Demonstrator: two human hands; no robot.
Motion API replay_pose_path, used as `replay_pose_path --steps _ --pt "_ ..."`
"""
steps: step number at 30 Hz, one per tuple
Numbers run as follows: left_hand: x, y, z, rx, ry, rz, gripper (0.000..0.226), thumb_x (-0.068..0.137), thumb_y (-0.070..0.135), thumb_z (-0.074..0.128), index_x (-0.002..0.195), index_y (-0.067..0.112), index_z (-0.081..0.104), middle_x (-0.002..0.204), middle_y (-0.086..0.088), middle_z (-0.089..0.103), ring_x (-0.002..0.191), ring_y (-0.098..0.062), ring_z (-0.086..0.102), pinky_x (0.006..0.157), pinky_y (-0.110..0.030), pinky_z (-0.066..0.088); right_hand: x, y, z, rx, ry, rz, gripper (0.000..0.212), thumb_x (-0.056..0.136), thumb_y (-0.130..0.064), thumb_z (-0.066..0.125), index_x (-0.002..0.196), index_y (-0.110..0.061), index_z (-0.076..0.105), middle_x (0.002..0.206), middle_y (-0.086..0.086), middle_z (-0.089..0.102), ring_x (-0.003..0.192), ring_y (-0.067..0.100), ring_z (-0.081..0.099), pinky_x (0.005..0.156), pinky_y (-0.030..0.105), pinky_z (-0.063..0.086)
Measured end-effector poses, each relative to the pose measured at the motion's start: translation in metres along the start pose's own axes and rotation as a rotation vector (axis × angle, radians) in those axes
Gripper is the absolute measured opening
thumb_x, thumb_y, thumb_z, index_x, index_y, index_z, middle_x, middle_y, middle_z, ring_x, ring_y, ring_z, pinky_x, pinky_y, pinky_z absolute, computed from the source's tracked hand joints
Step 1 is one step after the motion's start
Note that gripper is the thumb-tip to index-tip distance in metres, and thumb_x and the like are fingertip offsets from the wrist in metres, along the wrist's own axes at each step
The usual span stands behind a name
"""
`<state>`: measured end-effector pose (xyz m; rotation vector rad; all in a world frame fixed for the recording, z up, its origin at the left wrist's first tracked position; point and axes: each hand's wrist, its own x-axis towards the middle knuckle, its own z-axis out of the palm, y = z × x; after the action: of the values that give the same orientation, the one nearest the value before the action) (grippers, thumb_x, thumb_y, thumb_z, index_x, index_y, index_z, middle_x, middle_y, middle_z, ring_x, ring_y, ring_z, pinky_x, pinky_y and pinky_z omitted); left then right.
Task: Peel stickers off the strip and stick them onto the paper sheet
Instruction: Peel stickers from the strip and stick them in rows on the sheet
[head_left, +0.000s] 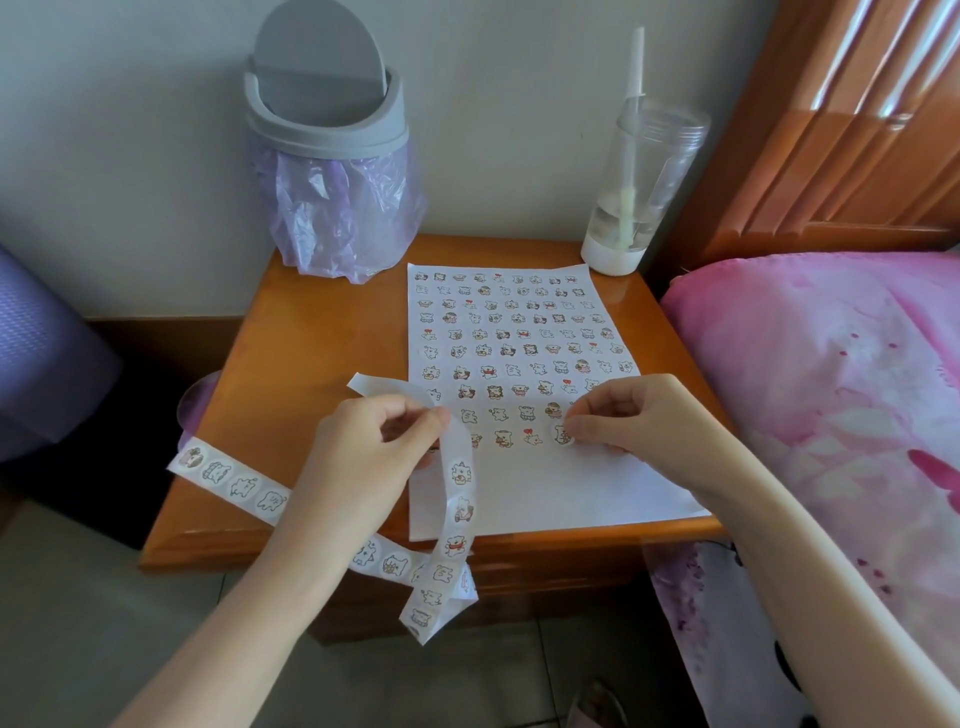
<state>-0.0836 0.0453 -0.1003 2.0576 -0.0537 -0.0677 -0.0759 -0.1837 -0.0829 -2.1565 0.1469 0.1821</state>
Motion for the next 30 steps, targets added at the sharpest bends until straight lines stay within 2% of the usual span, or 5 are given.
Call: replay_pose_path --steps 3,10,15,22,30 --pt "0.0 0.0 0.0 0.007 0.0 0.006 0.015 0.088 0.034 0.058 0.082 0.027 0.069 0.078 0.015 0.07 0.073 0.011 0.062 0.055 -0.002 0.045 -0.001 0.001 0.002 -0.003 0.018 -0.005 0.001 0.077 -0.018 0.074 0.077 -0.019 0.074 0.075 -0.001 0.072 0.063 0.008 0.057 0.065 0.025 0.047" --pt "0.0 0.0 0.0 0.013 -0.003 0.008 0.015 0.089 0.033 0.057 0.081 0.027 0.068 0.078 0.016 0.069 0.073 0.013 0.06 0.054 0.0 0.043 -0.001 0.001 0.005 -0.041 0.053 -0.027 0.001 0.078 -0.017 0.074 0.077 -0.018 0.073 0.075 -0.001 0.071 0.065 0.011 0.058 0.064 0.028 0.048" --pt "0.0 -0.001 0.0 0.012 0.001 0.012 0.016 0.089 0.033 0.058 0.081 0.025 0.069 0.078 0.016 0.069 0.074 0.013 0.061 0.055 -0.001 0.044 -0.002 0.001 0.009 -0.069 0.079 -0.059 0.003 0.079 -0.017 0.072 0.076 -0.017 0.072 0.072 -0.001 0.068 0.058 0.009 0.05 0.059 0.028 0.042" --pt "0.0 -0.001 0.0 0.023 0.001 0.012 0.017 0.089 0.033 0.058 0.08 0.025 0.07 0.078 0.015 0.07 0.072 0.01 0.062 0.056 -0.002 0.046 -0.002 0.003 0.01 -0.062 0.091 -0.054 0.002 0.079 -0.018 0.072 0.078 -0.016 0.073 0.077 0.003 0.071 0.061 0.01 0.053 0.06 0.028 0.044" --pt "-0.001 0.001 0.0 0.036 -0.005 0.005 0.016 0.089 0.034 0.057 0.084 0.026 0.069 0.081 0.017 0.069 0.074 0.001 0.065 0.059 -0.009 0.047 -0.002 0.002 0.011 -0.079 0.096 -0.067 0.003 0.08 -0.016 0.071 0.077 -0.017 0.072 0.071 -0.002 0.068 0.055 0.006 0.049 0.052 0.019 0.04"
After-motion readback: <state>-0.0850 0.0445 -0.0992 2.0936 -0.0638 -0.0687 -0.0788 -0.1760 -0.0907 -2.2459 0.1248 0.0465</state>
